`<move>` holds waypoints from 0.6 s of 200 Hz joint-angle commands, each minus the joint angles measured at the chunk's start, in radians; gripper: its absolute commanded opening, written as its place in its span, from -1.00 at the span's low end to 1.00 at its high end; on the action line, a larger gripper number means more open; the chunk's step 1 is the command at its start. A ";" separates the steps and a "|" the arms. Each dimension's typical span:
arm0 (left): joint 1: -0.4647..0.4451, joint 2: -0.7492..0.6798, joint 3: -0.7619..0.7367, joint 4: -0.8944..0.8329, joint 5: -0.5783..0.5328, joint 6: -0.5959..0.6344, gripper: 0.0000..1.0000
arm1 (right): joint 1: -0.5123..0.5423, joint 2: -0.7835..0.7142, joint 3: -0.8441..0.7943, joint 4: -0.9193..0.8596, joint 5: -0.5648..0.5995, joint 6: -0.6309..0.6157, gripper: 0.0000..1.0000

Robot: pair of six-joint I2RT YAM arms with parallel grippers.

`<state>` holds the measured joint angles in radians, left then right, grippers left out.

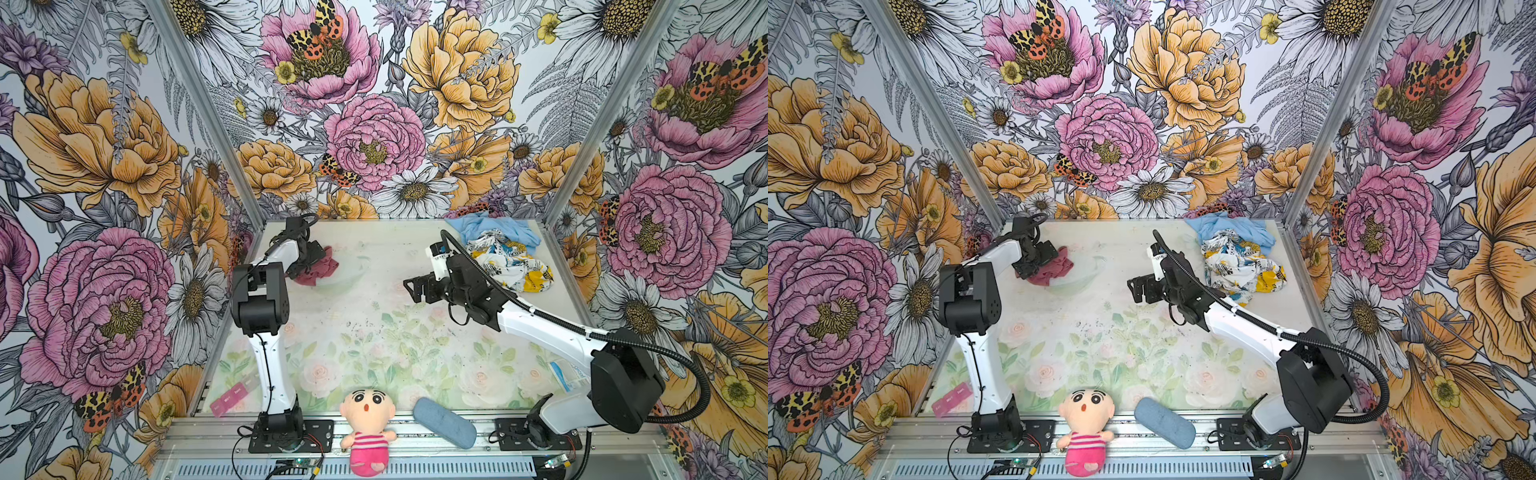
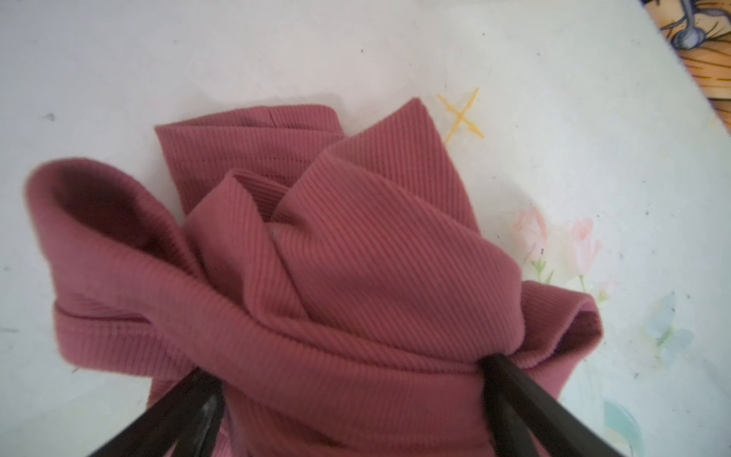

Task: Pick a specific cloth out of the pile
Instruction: 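Lower the pink cloth onto the table with the left gripper and release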

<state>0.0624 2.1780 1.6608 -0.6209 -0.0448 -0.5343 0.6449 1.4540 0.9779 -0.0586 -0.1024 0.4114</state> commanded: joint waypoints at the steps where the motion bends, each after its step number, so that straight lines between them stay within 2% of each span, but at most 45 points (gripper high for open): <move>1: -0.003 0.079 0.029 -0.051 -0.015 0.055 0.85 | 0.006 -0.033 -0.007 0.022 0.018 0.007 0.98; 18: -0.003 0.119 0.074 -0.077 0.003 0.099 0.55 | 0.005 -0.033 -0.004 0.020 0.017 0.007 0.98; 34: -0.005 0.166 0.146 -0.116 0.038 0.148 0.14 | 0.005 -0.035 0.000 0.017 0.018 0.008 0.99; 71: -0.012 0.236 0.261 -0.148 0.129 0.241 -0.33 | 0.005 -0.057 0.002 -0.010 0.031 0.003 0.99; 103: -0.018 0.272 0.369 -0.213 0.092 0.304 -0.99 | 0.004 -0.089 -0.014 -0.028 0.056 0.001 0.99; 120: -0.036 0.309 0.475 -0.284 0.013 0.395 -1.00 | 0.005 -0.092 -0.016 -0.033 0.057 0.001 0.99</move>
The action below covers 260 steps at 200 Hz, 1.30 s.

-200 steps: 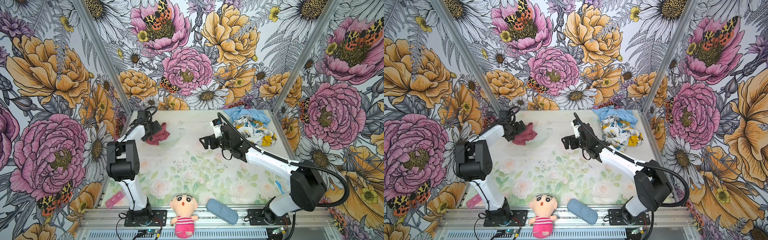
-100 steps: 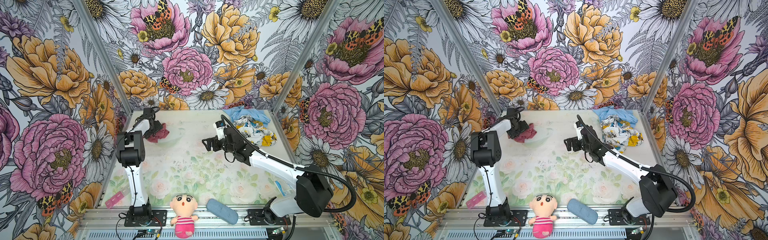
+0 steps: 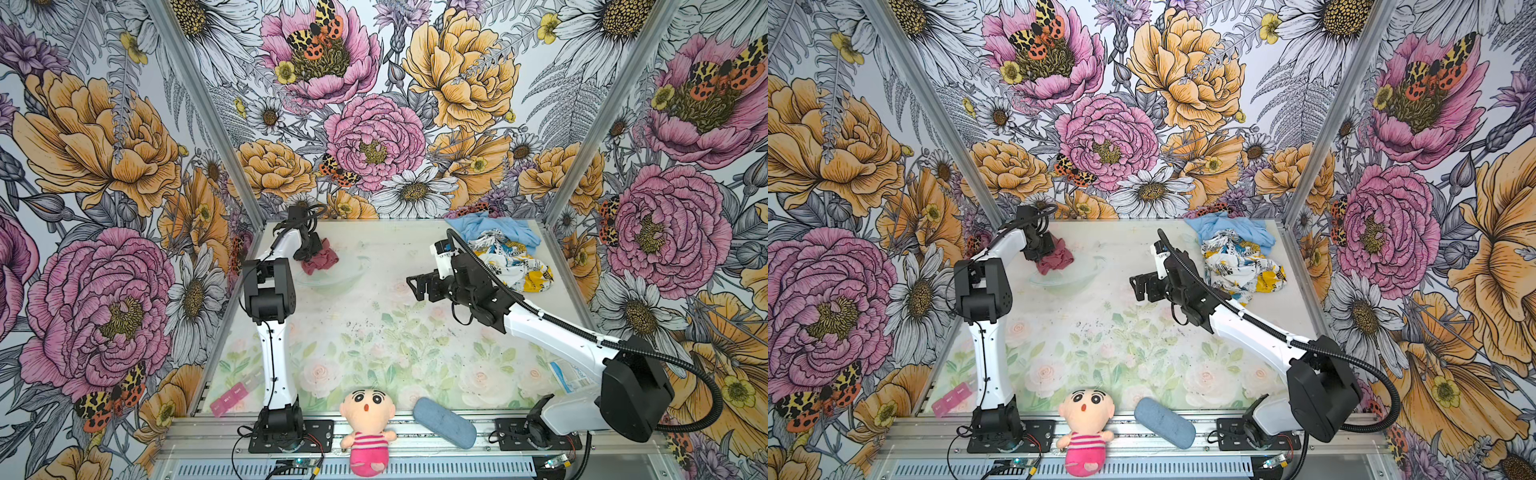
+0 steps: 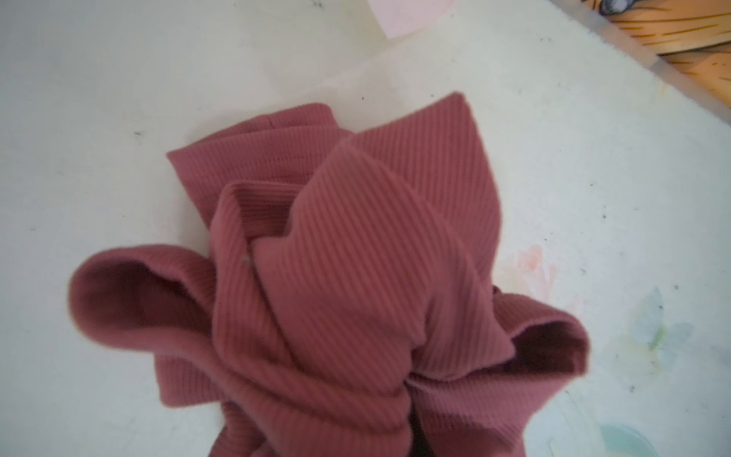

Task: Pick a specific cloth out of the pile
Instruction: 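Lower the pink cloth onto the table with the left gripper and release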

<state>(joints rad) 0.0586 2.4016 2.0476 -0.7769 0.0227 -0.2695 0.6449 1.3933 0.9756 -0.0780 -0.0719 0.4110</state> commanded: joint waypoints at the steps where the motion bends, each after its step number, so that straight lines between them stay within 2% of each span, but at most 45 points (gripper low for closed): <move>1: -0.034 0.088 0.094 -0.132 -0.060 0.135 -1.00 | 0.004 -0.031 -0.014 -0.014 0.026 0.002 0.99; 37: -0.076 0.107 0.218 -0.172 -0.197 0.309 -1.00 | 0.004 -0.011 0.008 -0.016 0.013 0.006 0.99; 69: -0.080 0.146 0.297 -0.175 -0.120 0.482 -1.00 | 0.006 0.014 0.028 -0.016 -0.003 0.009 0.99; 97: -0.057 0.151 0.289 -0.176 0.007 0.523 -1.00 | 0.008 0.003 0.019 -0.017 0.005 0.017 0.99; 130: -0.057 0.152 0.283 -0.173 -0.015 0.541 -1.00 | 0.006 0.001 0.016 -0.022 0.018 0.013 0.99; 154: -0.057 0.151 0.301 -0.173 -0.025 0.535 -0.35 | 0.006 0.016 0.035 -0.029 0.014 0.009 0.99; 163: -0.057 0.144 0.301 -0.173 -0.028 0.531 -0.01 | 0.006 0.020 0.041 -0.029 0.012 0.010 0.99; 168: -0.057 0.142 0.299 -0.174 -0.026 0.530 0.09 | 0.006 0.022 0.043 -0.029 0.010 0.011 0.99; 187: -0.058 0.124 0.292 -0.173 -0.034 0.530 0.28 | 0.006 0.030 0.047 -0.027 0.008 0.011 0.99; 222: -0.055 0.076 0.281 -0.171 -0.047 0.515 0.44 | 0.006 0.030 0.045 -0.029 0.011 0.009 0.99; 248: -0.059 0.007 0.256 -0.170 -0.053 0.500 0.69 | 0.005 0.033 0.045 -0.028 0.015 0.003 0.99; 260: -0.059 -0.028 0.241 -0.170 -0.042 0.497 0.74 | 0.001 0.034 0.048 -0.028 0.013 0.000 0.99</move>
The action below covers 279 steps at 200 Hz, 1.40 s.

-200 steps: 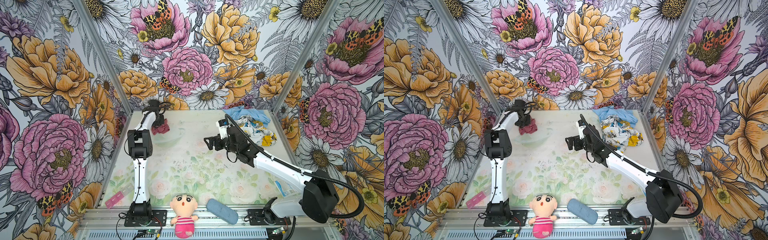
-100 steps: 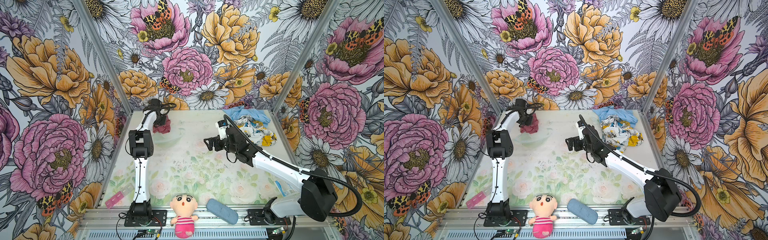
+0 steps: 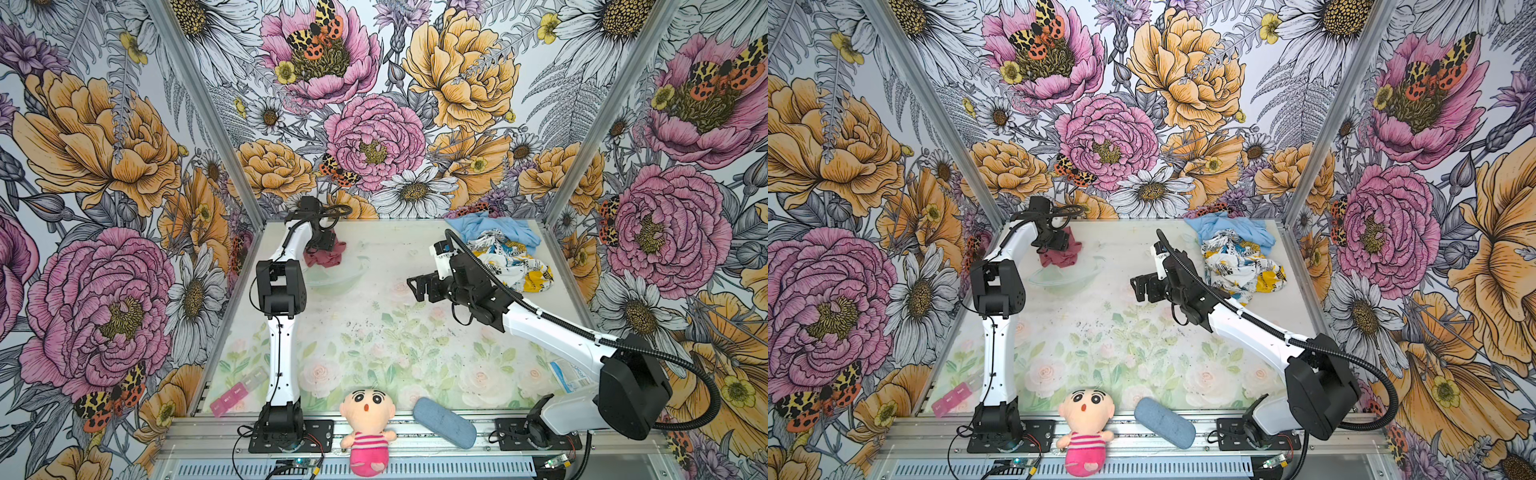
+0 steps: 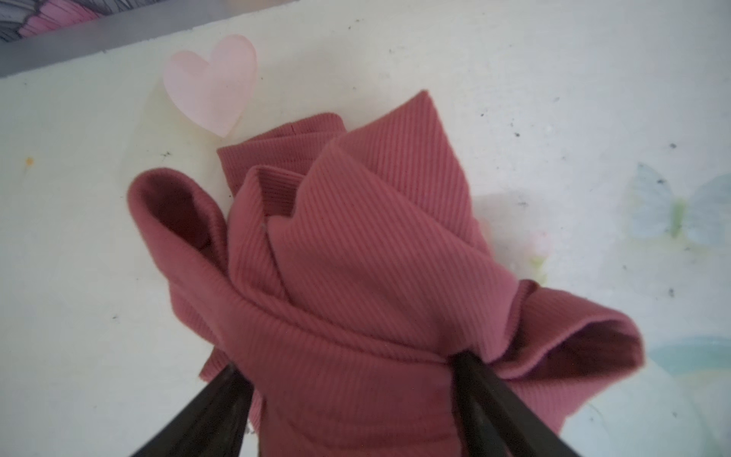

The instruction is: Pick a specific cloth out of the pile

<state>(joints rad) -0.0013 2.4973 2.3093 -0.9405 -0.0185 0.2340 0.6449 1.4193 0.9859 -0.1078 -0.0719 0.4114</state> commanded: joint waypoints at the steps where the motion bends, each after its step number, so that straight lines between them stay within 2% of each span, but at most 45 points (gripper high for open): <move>1: 0.001 -0.128 -0.022 -0.006 0.000 -0.008 0.74 | -0.001 0.009 0.038 0.002 0.012 0.001 0.99; 15: 0.000 -0.168 -0.042 -0.005 0.013 -0.012 0.77 | -0.023 0.013 0.049 0.005 -0.035 0.019 0.99; 24: -0.002 -0.193 -0.055 -0.003 0.024 -0.016 0.97 | -0.039 0.016 0.056 0.014 -0.063 0.032 0.99; 62: -0.011 -0.306 -0.149 0.007 0.039 -0.088 0.98 | -0.117 0.004 0.067 0.045 -0.135 0.032 0.99; 77: -0.023 -0.439 -0.322 0.100 0.065 -0.147 0.98 | -0.152 -0.010 0.061 0.048 -0.148 0.028 0.99; 97: -0.037 -0.683 -0.650 0.346 0.101 -0.232 0.98 | -0.198 -0.028 0.050 0.048 -0.158 0.021 0.99; 116: -0.039 -0.898 -0.919 0.545 0.084 -0.309 0.98 | -0.239 -0.035 0.043 0.048 -0.172 0.011 0.98; 133: -0.061 -1.085 -1.155 0.700 -0.019 -0.333 0.98 | -0.270 -0.044 0.036 0.047 -0.180 0.010 0.99; 154: -0.111 -1.314 -1.456 0.902 -0.235 -0.334 0.98 | -0.296 -0.065 0.020 0.048 -0.157 0.012 0.99; 170: -0.147 -1.465 -1.699 1.118 -0.404 -0.312 0.98 | -0.312 -0.085 0.002 0.048 -0.129 0.011 0.99; 190: -0.171 -1.600 -1.913 1.323 -0.566 -0.282 0.98 | -0.335 -0.118 -0.020 0.047 -0.118 0.021 0.99; 211: -0.198 -1.665 -2.056 1.502 -0.696 -0.205 0.98 | -0.365 -0.174 -0.055 0.045 -0.089 0.025 0.99; 230: -0.215 -1.681 -2.098 1.513 -0.817 -0.155 0.98 | -0.403 -0.245 -0.071 -0.019 0.005 0.028 0.99; 250: -0.205 -1.654 -2.131 1.485 -0.748 -0.177 0.98 | -0.428 -0.338 -0.116 -0.078 0.129 -0.041 0.99; 279: -0.142 -1.549 -2.165 1.596 -0.594 -0.291 0.98 | -0.432 -0.532 -0.271 -0.059 0.364 -0.102 0.99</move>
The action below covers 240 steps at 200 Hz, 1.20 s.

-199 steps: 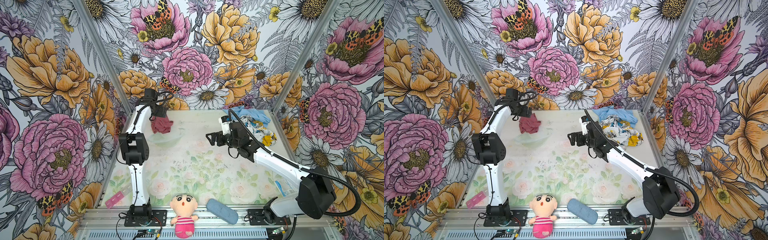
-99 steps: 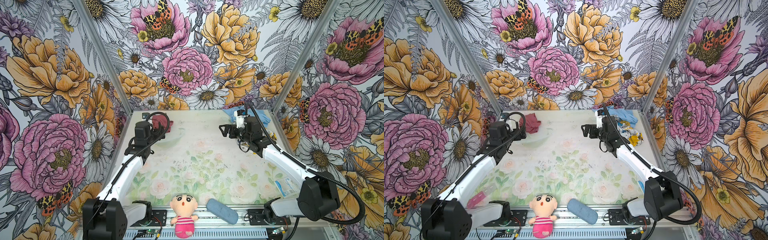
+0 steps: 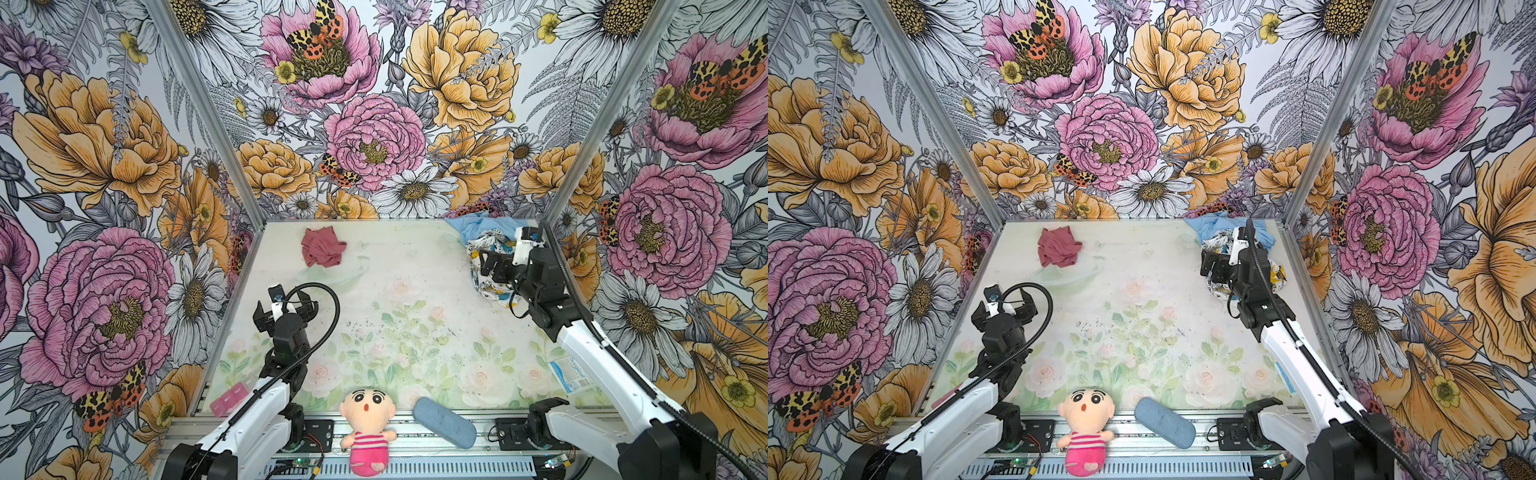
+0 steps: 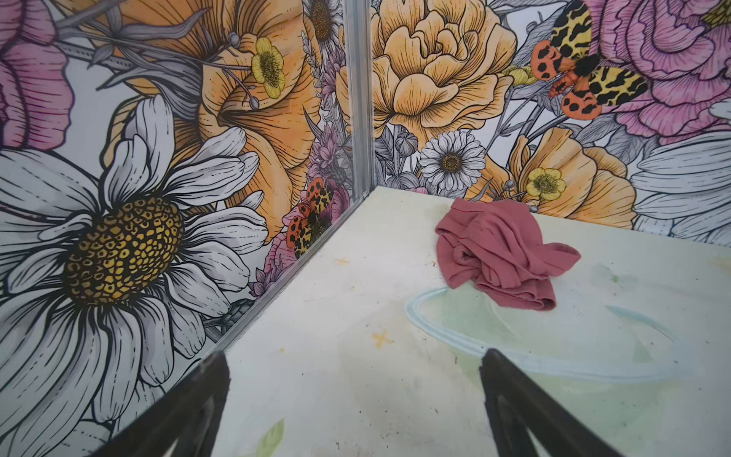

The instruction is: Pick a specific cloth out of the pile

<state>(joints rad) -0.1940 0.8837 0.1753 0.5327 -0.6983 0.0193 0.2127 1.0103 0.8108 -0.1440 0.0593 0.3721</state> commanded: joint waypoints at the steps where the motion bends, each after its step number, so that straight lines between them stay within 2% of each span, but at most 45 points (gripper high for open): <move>1: 0.055 0.068 -0.030 0.125 0.093 -0.080 0.98 | 0.001 -0.130 -0.101 -0.022 0.242 -0.063 0.99; 25: 0.150 0.178 0.006 0.164 0.241 -0.149 0.98 | -0.004 -0.271 -0.227 0.017 0.324 -0.070 0.99; 49: 0.190 0.354 0.026 0.373 0.359 -0.185 0.98 | -0.006 -0.341 -0.338 0.093 0.331 -0.088 0.99; 64: 0.192 0.371 0.120 0.202 0.379 -0.157 0.98 | -0.006 -0.350 -0.384 0.142 0.324 -0.084 0.99; 78: 0.203 0.415 0.140 0.227 0.428 -0.141 0.98 | -0.008 -0.342 -0.416 0.187 0.323 -0.087 0.99; 89: 0.209 0.415 0.158 0.190 0.454 -0.138 0.98 | -0.006 -0.329 -0.441 0.225 0.331 -0.093 0.99; 123: 0.217 0.415 0.139 0.234 0.571 -0.111 0.98 | -0.007 -0.308 -0.497 0.328 0.334 -0.108 0.99; 144: 0.207 0.402 0.140 0.206 0.626 -0.145 0.98 | -0.011 -0.293 -0.522 0.362 0.359 -0.143 0.99; 156: 0.199 0.422 0.136 0.248 0.642 -0.148 0.98 | -0.014 -0.274 -0.529 0.382 0.357 -0.168 0.99; 175: 0.206 0.423 0.161 0.192 0.632 -0.140 0.98 | -0.018 -0.234 -0.550 0.465 0.362 -0.190 0.99; 203: 0.206 0.359 0.127 0.178 0.461 -0.043 0.98 | -0.031 -0.145 -0.564 0.563 0.368 -0.211 0.99; 212: 0.237 0.387 0.113 0.255 0.480 -0.058 0.98 | -0.036 -0.113 -0.571 0.595 0.364 -0.214 0.99; 226: 0.287 0.472 0.101 0.399 0.594 -0.113 0.98 | -0.045 -0.061 -0.592 0.670 0.348 -0.214 0.99; 240: 0.292 0.590 0.109 0.512 0.664 -0.102 0.98 | -0.054 -0.002 -0.614 0.768 0.339 -0.213 0.99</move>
<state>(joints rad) 0.0689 1.3338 0.2996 0.8345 -0.1360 -0.0780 0.1734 0.9421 0.2302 0.4297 0.4072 0.1768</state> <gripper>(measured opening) 0.990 0.995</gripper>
